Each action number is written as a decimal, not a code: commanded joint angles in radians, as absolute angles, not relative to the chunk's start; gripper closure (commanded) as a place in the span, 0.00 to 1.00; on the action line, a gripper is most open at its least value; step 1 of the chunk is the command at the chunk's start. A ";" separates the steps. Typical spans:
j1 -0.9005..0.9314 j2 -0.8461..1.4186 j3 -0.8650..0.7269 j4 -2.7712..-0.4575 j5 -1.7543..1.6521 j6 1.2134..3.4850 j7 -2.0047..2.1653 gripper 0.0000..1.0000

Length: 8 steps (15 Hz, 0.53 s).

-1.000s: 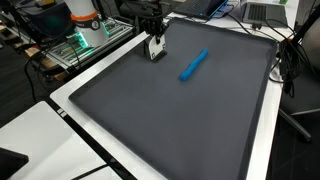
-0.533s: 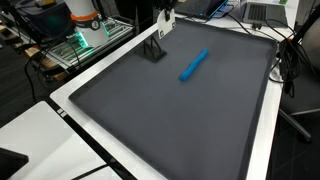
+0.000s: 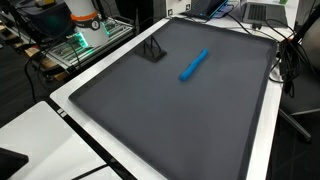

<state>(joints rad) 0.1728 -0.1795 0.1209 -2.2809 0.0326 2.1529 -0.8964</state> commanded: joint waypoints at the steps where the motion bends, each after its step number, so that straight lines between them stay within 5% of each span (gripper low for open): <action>1: 0.175 -0.091 0.140 -2.182 0.040 2.124 -0.678 0.98; 8: 0.171 0.042 0.156 -2.067 0.032 2.143 -0.270 0.98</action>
<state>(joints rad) 0.1730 -0.0192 0.1496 -2.1213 0.0336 2.1487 -0.4187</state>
